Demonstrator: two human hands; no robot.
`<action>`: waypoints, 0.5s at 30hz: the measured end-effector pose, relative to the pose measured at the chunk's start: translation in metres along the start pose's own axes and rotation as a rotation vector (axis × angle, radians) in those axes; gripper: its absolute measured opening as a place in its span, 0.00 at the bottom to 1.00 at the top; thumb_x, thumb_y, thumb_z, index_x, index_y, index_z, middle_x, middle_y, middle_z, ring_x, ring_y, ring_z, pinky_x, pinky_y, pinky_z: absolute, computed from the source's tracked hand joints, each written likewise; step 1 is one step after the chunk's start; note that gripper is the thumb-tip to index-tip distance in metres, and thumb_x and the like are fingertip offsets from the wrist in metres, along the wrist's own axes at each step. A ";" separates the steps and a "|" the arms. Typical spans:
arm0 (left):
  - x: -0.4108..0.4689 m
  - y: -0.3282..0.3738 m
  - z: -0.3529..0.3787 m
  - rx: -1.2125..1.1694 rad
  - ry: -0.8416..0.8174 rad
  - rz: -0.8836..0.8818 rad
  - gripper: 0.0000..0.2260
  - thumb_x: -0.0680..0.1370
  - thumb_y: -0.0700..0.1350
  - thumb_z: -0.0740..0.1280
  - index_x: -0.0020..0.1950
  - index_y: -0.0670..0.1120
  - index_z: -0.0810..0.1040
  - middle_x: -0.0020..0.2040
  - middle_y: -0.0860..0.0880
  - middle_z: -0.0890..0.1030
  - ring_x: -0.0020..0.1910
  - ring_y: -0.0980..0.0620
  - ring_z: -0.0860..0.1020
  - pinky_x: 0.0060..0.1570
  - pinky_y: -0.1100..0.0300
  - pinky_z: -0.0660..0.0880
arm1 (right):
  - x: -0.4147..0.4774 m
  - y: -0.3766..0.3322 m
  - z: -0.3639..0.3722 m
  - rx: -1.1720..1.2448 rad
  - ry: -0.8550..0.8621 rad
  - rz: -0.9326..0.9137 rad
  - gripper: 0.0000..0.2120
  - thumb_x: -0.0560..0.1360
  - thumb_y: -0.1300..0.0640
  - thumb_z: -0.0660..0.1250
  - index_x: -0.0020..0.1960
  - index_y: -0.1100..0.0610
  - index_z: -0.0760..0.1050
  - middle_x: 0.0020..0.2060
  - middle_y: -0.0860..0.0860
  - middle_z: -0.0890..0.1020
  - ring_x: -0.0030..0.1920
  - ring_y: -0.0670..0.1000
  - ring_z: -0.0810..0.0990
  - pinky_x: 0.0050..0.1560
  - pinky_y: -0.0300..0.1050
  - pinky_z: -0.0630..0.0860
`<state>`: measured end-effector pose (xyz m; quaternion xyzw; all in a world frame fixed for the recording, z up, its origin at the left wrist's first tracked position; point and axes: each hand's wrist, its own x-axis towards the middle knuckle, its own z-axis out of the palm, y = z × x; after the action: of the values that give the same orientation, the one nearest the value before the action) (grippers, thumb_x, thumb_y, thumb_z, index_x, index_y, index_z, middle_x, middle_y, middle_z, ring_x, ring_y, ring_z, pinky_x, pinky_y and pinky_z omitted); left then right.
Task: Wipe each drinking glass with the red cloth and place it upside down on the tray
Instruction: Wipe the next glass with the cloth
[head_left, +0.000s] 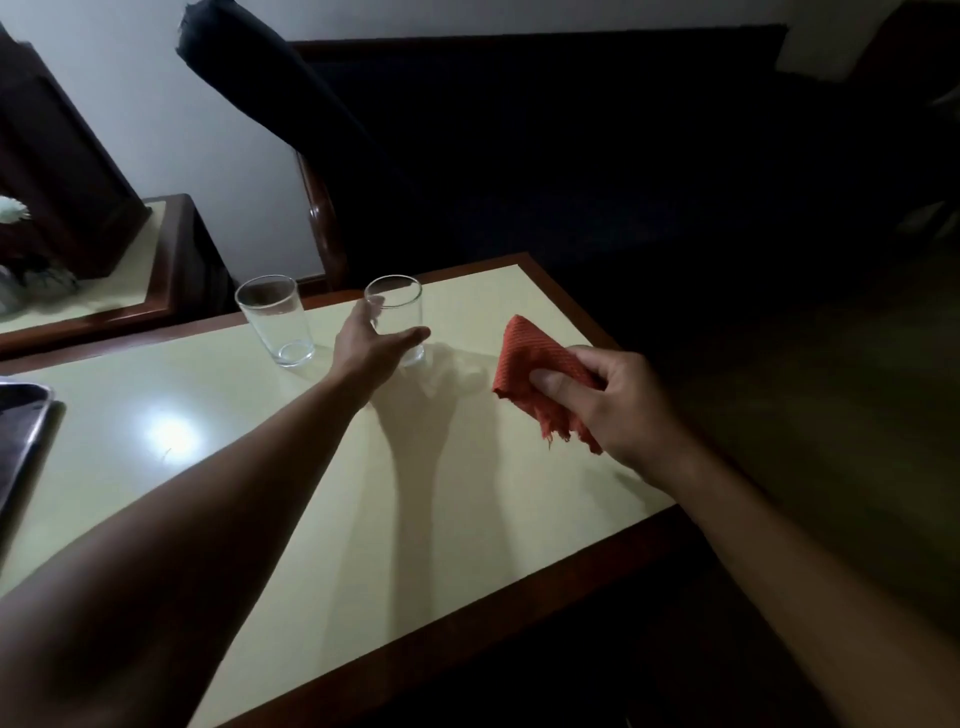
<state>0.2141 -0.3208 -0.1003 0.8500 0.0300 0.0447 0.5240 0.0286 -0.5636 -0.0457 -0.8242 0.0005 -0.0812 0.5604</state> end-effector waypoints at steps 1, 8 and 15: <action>0.000 0.000 0.003 -0.029 0.003 0.012 0.33 0.70 0.53 0.81 0.71 0.47 0.73 0.69 0.47 0.78 0.69 0.45 0.76 0.61 0.52 0.77 | 0.000 0.001 -0.001 0.005 0.009 0.010 0.06 0.81 0.51 0.72 0.49 0.53 0.84 0.28 0.44 0.81 0.26 0.40 0.76 0.25 0.40 0.71; -0.066 0.001 -0.026 0.010 -0.145 0.209 0.27 0.70 0.51 0.82 0.65 0.51 0.77 0.55 0.49 0.81 0.55 0.51 0.81 0.50 0.58 0.78 | 0.005 -0.002 0.002 -0.112 0.082 -0.018 0.15 0.82 0.57 0.71 0.68 0.48 0.80 0.56 0.44 0.82 0.53 0.45 0.85 0.47 0.42 0.84; -0.160 0.004 -0.103 0.179 -0.247 0.439 0.37 0.68 0.46 0.83 0.75 0.56 0.74 0.58 0.54 0.77 0.56 0.61 0.78 0.52 0.64 0.80 | -0.024 -0.063 0.043 -0.149 0.119 -0.353 0.12 0.77 0.61 0.77 0.59 0.54 0.84 0.54 0.48 0.85 0.47 0.45 0.87 0.40 0.43 0.87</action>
<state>0.0444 -0.2461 -0.0579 0.8781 -0.2154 0.0506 0.4242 0.0053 -0.4987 -0.0059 -0.8445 -0.1051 -0.2266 0.4737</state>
